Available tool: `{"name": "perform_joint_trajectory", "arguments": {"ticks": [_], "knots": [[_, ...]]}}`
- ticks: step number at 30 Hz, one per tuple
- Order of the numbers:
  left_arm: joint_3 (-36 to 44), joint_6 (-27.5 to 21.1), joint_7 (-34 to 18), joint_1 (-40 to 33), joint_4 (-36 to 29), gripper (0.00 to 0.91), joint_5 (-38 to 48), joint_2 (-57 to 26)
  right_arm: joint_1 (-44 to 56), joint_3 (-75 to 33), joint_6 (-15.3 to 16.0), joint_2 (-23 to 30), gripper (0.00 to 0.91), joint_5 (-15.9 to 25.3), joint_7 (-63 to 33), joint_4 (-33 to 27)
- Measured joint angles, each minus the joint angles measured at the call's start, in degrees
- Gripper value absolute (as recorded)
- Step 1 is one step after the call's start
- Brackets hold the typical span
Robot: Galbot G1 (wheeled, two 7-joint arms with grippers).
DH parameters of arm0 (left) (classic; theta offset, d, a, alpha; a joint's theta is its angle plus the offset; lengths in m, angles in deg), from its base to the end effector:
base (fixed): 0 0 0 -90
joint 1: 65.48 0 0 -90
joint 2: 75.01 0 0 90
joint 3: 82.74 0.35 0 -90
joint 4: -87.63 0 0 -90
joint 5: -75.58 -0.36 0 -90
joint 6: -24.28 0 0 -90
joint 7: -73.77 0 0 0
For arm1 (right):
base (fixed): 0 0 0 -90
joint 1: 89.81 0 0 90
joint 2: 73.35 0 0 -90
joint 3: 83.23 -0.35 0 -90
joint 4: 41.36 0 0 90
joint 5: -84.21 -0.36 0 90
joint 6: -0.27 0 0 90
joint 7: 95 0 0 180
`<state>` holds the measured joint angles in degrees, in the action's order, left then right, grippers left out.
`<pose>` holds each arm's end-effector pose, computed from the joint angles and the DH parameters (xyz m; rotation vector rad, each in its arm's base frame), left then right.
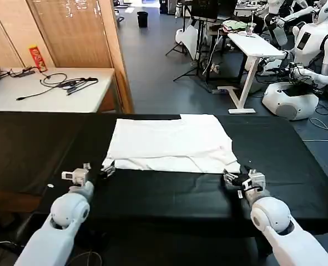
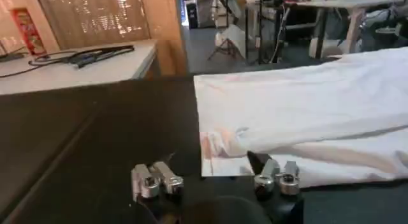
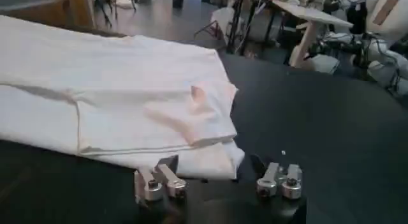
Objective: Fold and organize the clothes.
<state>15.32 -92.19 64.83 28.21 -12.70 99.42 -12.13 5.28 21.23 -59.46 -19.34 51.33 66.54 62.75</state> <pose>0.3321 0.0859 -0.2987 -0.0540 -2.7227 -0.1616 0.3134 -0.0836 -0.2924 0.0305 -2.6051 0.2472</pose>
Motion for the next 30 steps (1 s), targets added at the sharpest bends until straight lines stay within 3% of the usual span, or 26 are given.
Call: {"name": "perform_joint_trajectory", "arguments": {"ticks": [13,14,15,23,30], "knots": [[-1.2,0.4,0.7,3.8,-2.5,0.000,-0.7,2.1,3.7,-1.7,-0.2,-1.2,0.000,0.5,-0.6,1.8],[-1.4,0.3,0.7,4.3,-2.9,0.478,-0.8,2.3,3.9,-1.7,-0.2,-1.3,0.000,0.5,-0.6,2.0],[-1.6,0.3,0.7,4.8,-3.4,0.878,-0.8,2.5,4.2,-1.8,-0.2,-1.4,0.000,0.5,-0.5,2.2],[-3.2,0.1,-0.4,7.6,-7.1,0.878,-0.7,3.3,4.8,-1.8,-0.4,-1.5,0.000,0.7,-0.4,2.1],[-2.7,0.1,-0.3,6.2,-5.9,0.878,0.0,4.0,5.3,-2.0,-0.6,-1.7,0.000,1.0,-0.3,2.4]]}}
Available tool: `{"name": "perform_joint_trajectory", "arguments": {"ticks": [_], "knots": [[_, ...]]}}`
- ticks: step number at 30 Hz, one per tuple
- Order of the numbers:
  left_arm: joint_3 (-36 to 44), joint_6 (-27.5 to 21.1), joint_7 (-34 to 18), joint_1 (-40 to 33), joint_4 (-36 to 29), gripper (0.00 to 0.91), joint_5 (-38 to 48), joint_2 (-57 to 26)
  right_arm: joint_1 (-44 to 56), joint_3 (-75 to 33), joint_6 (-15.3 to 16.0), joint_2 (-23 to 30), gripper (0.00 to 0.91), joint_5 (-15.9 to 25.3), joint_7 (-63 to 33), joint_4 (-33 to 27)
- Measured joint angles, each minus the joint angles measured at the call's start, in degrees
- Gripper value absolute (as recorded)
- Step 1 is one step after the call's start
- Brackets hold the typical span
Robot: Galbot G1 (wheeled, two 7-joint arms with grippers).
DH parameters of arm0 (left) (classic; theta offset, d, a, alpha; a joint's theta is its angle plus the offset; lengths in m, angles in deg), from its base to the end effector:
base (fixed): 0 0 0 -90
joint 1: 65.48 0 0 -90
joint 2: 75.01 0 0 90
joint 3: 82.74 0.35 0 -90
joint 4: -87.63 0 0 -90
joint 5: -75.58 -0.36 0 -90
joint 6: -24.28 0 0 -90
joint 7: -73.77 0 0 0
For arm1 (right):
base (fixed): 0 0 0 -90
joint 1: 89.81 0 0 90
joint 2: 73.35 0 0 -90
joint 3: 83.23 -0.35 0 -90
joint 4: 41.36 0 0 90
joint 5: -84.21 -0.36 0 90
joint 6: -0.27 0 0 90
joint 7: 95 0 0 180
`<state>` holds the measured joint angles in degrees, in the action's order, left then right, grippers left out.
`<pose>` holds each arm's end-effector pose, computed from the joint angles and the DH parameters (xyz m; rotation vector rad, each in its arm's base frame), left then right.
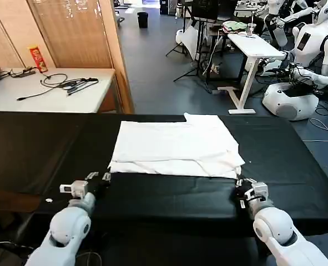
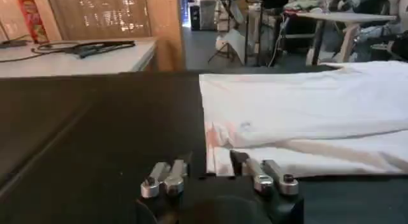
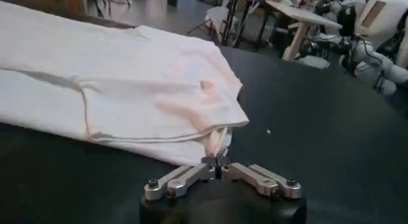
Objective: Fold and organize the clothes.
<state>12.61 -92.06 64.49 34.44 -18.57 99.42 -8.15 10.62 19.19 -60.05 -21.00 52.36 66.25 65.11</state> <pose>0.2973 0.0684 -0.2978 -0.0562 -2.7343 -0.0501 0.2878 -0.0927 -0.2987 0.0142 -2.5770 0.2900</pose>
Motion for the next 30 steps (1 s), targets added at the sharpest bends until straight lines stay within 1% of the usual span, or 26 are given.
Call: {"name": "perform_joint_trajectory", "arguments": {"ticks": [1,3,4,5,6,7,8,10,11,12,13,22,30], "knots": [[0.2,0.0,0.0,-0.3,0.3,0.878,-0.1,0.2,0.1,0.0,0.0,0.0,0.000,0.0,0.0,0.1],[0.6,0.1,0.1,-0.7,1.1,0.790,-0.3,0.5,0.1,0.0,0.0,0.0,0.000,0.1,0.0,0.3],[0.8,0.3,0.1,-0.9,1.5,0.702,-0.5,0.7,0.1,0.0,0.0,0.0,0.000,0.1,0.0,0.4],[1.0,0.4,0.2,-1.0,1.9,0.653,-0.7,0.8,0.1,0.0,0.0,0.0,0.000,0.1,0.0,0.4],[1.0,0.5,0.2,-1.1,2.3,0.439,-0.8,0.9,0.1,0.0,0.0,0.0,0.000,0.1,0.0,0.4],[1.1,0.7,0.2,-1.1,2.6,0.439,-0.9,0.9,0.1,0.0,0.0,0.0,0.000,0.1,-0.1,0.5],[1.2,0.8,0.3,-0.9,2.9,0.137,-1.0,0.9,0.1,0.0,0.0,0.0,0.000,0.1,-0.1,0.5],[1.3,1.2,0.4,-0.7,3.3,0.088,-1.1,0.9,0.2,0.0,0.0,0.0,0.000,0.2,-0.1,0.6],[1.3,1.5,0.5,-0.7,3.5,0.039,-1.2,1.0,0.3,-0.1,0.0,0.0,0.000,0.3,-0.1,0.8],[1.3,1.6,0.6,-0.6,3.6,0.010,-1.2,1.1,0.4,-0.1,0.0,0.0,0.000,0.3,-0.1,0.9],[1.3,1.7,0.6,-0.5,3.6,0.000,-1.2,1.1,0.5,-0.1,0.0,0.0,0.000,0.3,-0.1,1.0],[0.5,1.9,0.7,2.4,1.2,0.000,-1.3,0.4,2.3,-1.5,0.1,-0.8,0.000,0.3,-0.1,3.0],[-1.6,2.1,0.5,10.1,-5.0,0.000,-2.6,-0.2,6.3,-3.8,0.3,-1.6,0.000,0.3,-1.0,6.6]]}}
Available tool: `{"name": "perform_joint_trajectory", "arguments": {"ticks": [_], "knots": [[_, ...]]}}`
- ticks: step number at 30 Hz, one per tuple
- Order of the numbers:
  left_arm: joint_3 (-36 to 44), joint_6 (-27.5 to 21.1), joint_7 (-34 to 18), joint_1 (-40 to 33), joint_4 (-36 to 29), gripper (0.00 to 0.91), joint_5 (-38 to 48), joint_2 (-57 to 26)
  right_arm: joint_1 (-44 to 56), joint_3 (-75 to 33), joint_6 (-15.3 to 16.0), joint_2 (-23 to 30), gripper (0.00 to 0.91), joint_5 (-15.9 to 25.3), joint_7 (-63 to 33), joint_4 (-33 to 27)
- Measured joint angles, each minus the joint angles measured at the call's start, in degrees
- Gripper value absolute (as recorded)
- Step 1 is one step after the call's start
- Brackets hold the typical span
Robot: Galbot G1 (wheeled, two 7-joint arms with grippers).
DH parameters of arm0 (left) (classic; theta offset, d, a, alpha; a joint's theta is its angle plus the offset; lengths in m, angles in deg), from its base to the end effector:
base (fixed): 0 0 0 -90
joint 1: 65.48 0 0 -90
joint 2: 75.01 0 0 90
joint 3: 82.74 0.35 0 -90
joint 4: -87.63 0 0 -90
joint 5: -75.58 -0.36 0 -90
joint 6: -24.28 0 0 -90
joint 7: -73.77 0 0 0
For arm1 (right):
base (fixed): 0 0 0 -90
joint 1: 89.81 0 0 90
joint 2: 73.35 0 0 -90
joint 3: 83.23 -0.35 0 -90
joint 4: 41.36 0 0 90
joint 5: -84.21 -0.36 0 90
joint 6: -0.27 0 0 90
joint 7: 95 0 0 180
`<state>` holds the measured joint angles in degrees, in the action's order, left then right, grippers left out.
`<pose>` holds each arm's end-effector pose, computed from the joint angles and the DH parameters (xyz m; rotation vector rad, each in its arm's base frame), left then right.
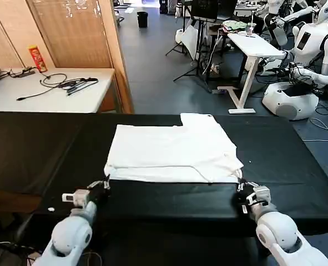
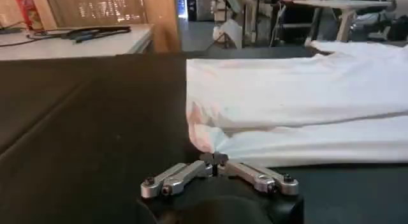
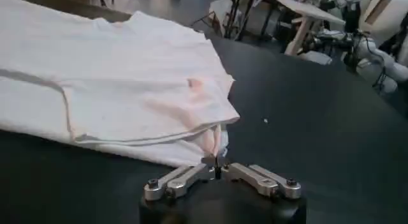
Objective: Fold and organize the clothes.
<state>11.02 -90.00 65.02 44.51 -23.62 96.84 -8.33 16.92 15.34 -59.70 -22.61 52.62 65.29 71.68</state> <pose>0.2427 0.0667 -0.3121 -0.0690 -2.6922 -0.0894 0.2581 -0.0941 -0.2793 0.0112 -2.5940 0.3162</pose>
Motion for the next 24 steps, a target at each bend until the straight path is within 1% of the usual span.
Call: {"name": "perform_joint_trajectory", "arguments": {"ticks": [2,3,4,5,6,7,10,14,16,18,21,24], "knots": [[-0.4,0.1,0.0,2.2,-1.8,0.000,-0.5,0.0,1.5,-0.7,0.1,-0.1,0.000,0.2,-0.2,1.1],[-0.7,0.1,0.0,3.4,-2.7,0.234,-0.7,0.2,2.2,-1.1,0.2,-0.1,0.000,0.4,-0.4,1.7],[-0.9,0.1,0.0,4.6,-3.7,0.878,-1.0,0.3,3.0,-1.5,0.2,-0.1,0.000,0.5,-0.6,2.2],[-1.1,0.1,-0.1,5.6,-4.5,0.878,-1.2,0.4,3.9,-1.7,0.3,-0.1,0.000,0.6,-0.6,2.8],[-1.3,0.1,-0.1,6.6,-5.4,0.878,-1.4,0.5,4.7,-1.9,0.3,0.0,0.371,0.6,-0.8,3.3],[-1.5,0.0,-0.1,7.7,-6.3,0.878,-1.6,0.5,5.4,-2.1,0.3,0.0,0.878,0.7,-1.0,3.7],[-2.1,0.0,-0.3,10.0,-8.4,0.878,-2.4,0.2,7.0,-2.7,0.2,0.0,0.878,0.9,-1.6,5.0],[-2.8,-0.1,-0.6,10.8,-10.7,0.878,-2.8,-0.3,7.7,-3.5,-0.9,-0.1,0.878,1.7,-2.5,6.8],[-2.8,0.3,-1.0,10.7,-11.4,0.878,-3.3,0.0,7.6,-4.0,-1.9,-0.2,0.878,2.7,-2.8,7.6],[-2.4,0.7,-1.4,10.3,-12.0,0.878,-3.8,0.3,7.0,-4.6,-2.9,-0.5,0.878,2.8,-3.6,8.0],[-1.8,1.8,-1.5,9.1,-12.0,0.878,-4.2,0.3,5.3,-5.5,-5.3,-1.4,0.878,1.3,-2.5,7.6],[-1.0,2.4,-2.0,6.5,-11.2,0.878,-3.2,-0.4,2.7,-5.2,-6.5,-2.5,0.878,-1.5,0.4,6.2]]}}
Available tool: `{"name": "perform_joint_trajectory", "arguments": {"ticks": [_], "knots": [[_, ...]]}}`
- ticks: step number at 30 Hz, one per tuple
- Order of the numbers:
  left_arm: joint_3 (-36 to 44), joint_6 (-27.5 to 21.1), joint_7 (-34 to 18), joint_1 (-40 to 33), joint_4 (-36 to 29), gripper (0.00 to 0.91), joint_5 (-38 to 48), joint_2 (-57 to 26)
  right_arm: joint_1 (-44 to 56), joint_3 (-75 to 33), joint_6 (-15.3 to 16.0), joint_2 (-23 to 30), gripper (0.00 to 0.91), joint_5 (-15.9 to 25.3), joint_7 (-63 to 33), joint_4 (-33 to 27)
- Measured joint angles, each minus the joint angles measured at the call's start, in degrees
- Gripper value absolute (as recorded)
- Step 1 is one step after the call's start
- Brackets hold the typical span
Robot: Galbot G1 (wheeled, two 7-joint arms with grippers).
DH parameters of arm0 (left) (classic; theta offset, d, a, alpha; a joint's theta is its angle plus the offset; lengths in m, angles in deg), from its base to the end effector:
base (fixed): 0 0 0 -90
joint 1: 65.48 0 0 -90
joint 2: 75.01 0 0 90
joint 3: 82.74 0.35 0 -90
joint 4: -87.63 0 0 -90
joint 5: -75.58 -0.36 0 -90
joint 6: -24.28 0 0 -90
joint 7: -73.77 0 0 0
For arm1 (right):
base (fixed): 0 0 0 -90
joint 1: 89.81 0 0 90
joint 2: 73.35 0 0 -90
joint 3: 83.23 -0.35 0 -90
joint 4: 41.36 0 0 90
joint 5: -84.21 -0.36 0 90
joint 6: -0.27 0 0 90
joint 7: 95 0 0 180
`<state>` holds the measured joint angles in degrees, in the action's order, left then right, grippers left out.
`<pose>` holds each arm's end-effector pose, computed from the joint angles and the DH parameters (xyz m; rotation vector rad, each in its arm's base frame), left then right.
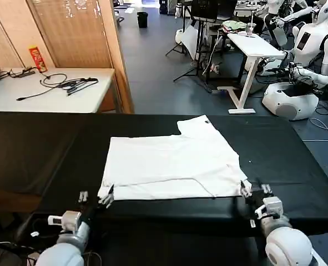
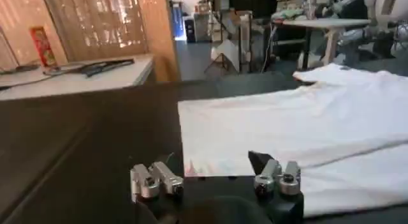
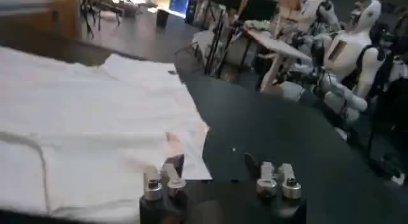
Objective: Fold and organize the clothes.
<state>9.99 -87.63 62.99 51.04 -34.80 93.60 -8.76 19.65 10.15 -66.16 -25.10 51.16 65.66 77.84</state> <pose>0.2048 0.0500 -0.2693 -0.0858 -2.8175 -0.1475 0.2483 -0.1023 -0.2388 0.0247 -2.7866 0.2901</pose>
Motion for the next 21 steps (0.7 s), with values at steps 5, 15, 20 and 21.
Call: {"name": "perform_joint_trajectory", "arguments": {"ticks": [5,15,20,21], "knots": [[2.2,0.0,-0.4,-7.9,4.1,0.878,3.6,-2.0,-8.2,2.4,-2.1,-2.1,0.878,-6.1,6.3,-5.8],[8.2,-0.8,-0.6,-25.6,18.3,0.878,9.7,-5.8,-31.7,12.3,-3.0,-1.2,0.878,-10.6,15.8,-27.0],[11.1,-0.9,-0.1,-32.2,24.8,0.878,12.2,-7.0,-41.8,18.1,-2.9,0.8,0.878,-9.7,19.8,-37.1],[11.6,-0.9,0.0,-33.5,26.1,0.878,12.9,-7.1,-43.5,19.2,-2.7,1.3,0.878,-9.3,20.6,-38.8]]}}
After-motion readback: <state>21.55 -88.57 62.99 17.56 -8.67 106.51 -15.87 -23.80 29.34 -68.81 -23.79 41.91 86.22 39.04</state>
